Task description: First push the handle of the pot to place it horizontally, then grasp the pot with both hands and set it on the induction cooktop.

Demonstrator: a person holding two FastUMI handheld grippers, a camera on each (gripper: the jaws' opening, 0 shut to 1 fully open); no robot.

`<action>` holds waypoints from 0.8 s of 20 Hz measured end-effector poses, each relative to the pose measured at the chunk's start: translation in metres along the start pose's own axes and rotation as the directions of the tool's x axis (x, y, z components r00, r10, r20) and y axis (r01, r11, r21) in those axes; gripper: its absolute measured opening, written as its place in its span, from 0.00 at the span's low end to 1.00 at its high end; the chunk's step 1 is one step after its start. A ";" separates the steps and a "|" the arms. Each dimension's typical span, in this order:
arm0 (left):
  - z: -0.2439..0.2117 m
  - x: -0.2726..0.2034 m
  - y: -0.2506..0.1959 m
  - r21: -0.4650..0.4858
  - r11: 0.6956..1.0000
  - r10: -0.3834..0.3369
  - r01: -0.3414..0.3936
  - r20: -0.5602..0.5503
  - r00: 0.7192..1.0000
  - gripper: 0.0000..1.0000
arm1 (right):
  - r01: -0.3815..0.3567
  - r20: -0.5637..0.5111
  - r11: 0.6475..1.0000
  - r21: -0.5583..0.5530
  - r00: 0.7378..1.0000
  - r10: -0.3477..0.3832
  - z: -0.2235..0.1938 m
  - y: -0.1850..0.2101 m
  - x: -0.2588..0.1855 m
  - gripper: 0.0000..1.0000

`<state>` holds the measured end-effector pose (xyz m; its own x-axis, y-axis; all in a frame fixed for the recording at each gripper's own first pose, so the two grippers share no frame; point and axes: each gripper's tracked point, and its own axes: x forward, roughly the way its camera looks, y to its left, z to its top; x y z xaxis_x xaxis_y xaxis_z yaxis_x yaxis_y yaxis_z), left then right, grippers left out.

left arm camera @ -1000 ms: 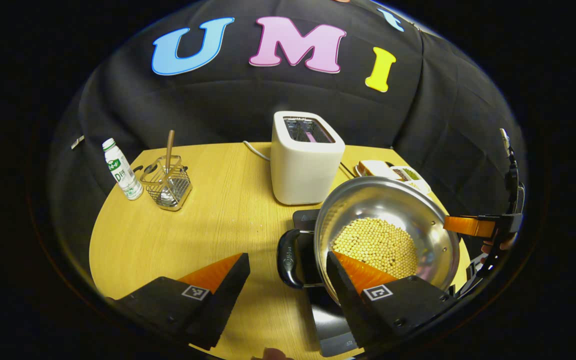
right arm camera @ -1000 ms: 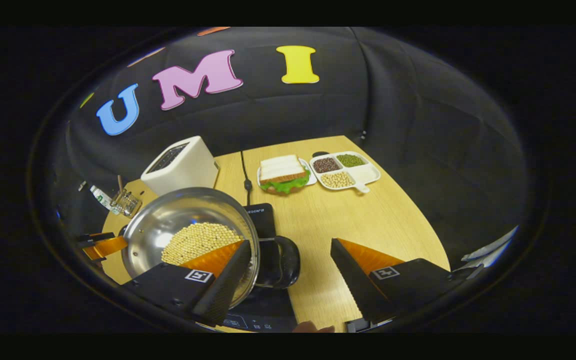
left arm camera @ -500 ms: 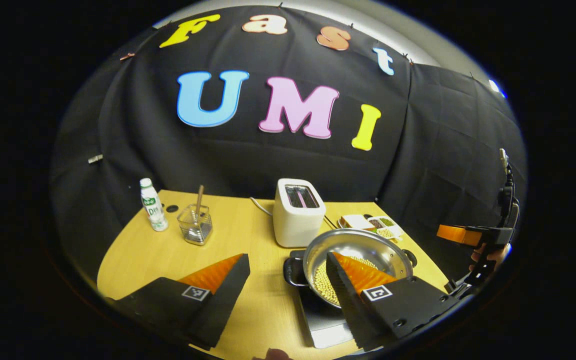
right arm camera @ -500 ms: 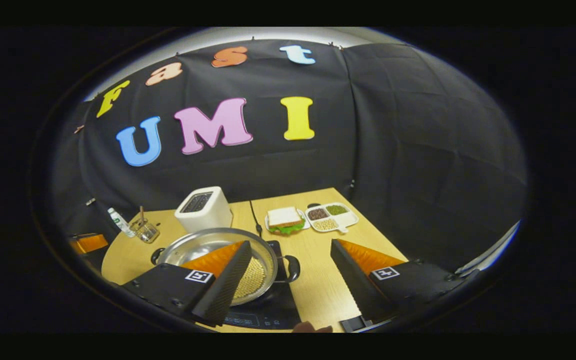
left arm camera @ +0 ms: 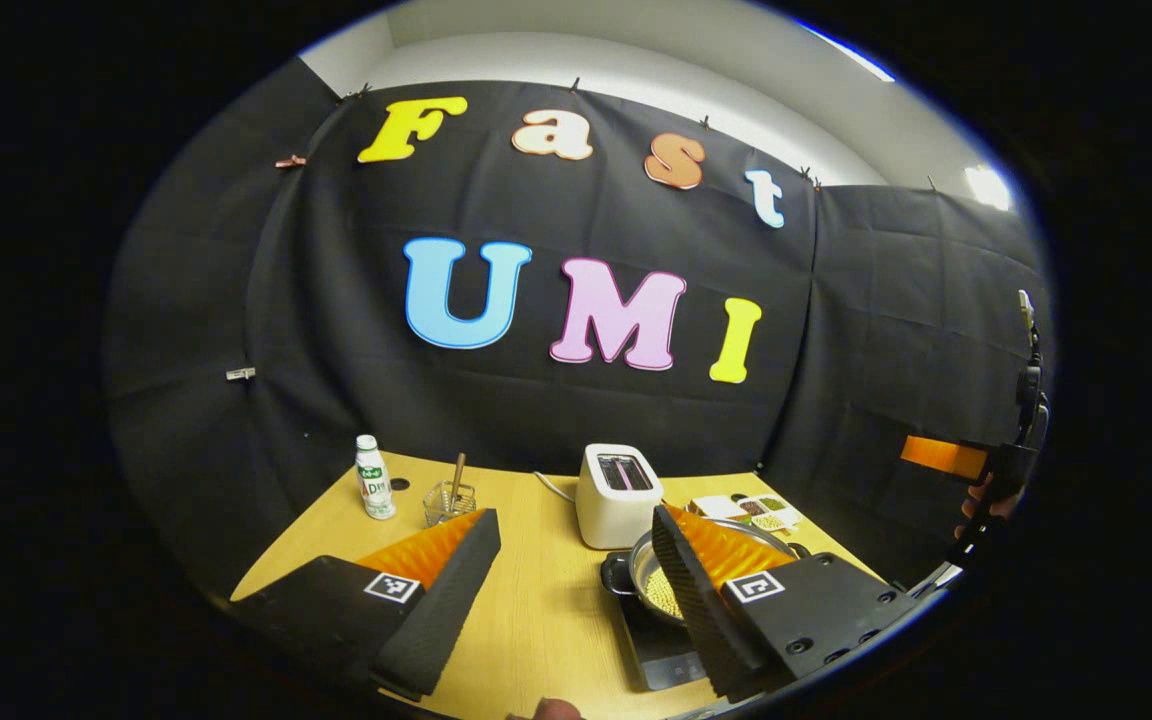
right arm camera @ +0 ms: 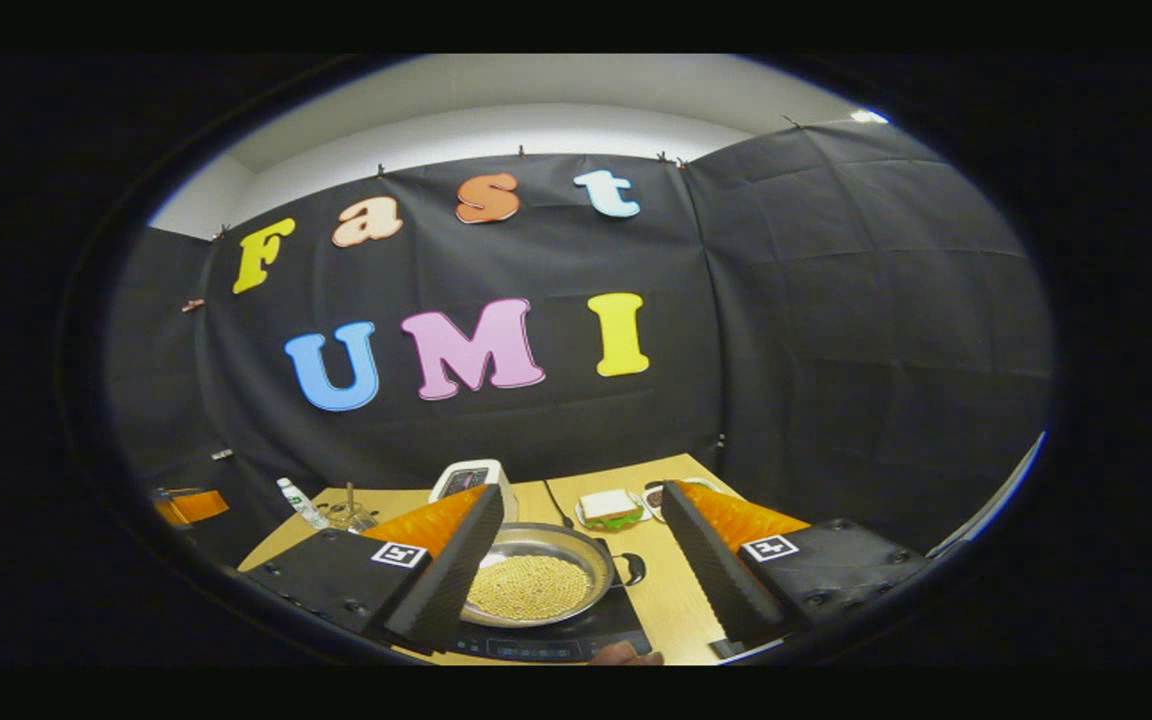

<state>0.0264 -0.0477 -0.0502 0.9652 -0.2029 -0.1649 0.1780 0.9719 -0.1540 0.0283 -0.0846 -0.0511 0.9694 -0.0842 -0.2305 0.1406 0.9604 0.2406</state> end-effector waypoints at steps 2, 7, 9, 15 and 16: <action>0.010 -0.014 0.006 0.019 1.000 0.018 -0.019 0.040 0.999 0.95 | -0.010 0.035 1.000 -0.023 0.999 0.011 0.006 0.013 -0.013 0.98; 0.022 -0.041 0.010 0.062 0.997 0.046 -0.053 0.101 0.994 0.95 | -0.029 0.098 0.997 -0.067 0.995 0.036 0.015 0.045 -0.039 0.98; 0.025 -0.050 0.013 0.068 0.995 0.058 -0.067 0.123 0.991 0.95 | -0.032 0.129 0.996 -0.086 0.991 0.043 0.021 0.053 -0.047 0.98; 0.025 -0.063 0.023 0.072 0.993 0.087 -0.098 0.141 0.986 0.95 | -0.052 0.173 0.988 -0.147 0.982 0.077 0.020 0.076 -0.058 0.98; 0.024 -0.064 0.025 0.068 0.993 0.090 -0.100 0.140 0.986 0.95 | -0.049 0.177 0.986 -0.157 0.981 0.077 0.021 0.077 -0.059 0.98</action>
<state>-0.0267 -0.0073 -0.0198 0.9946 -0.0962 -0.0398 0.0932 0.9931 -0.0705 -0.0141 -0.0113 0.0009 0.9976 -0.0561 -0.0407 0.0599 0.9931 0.1008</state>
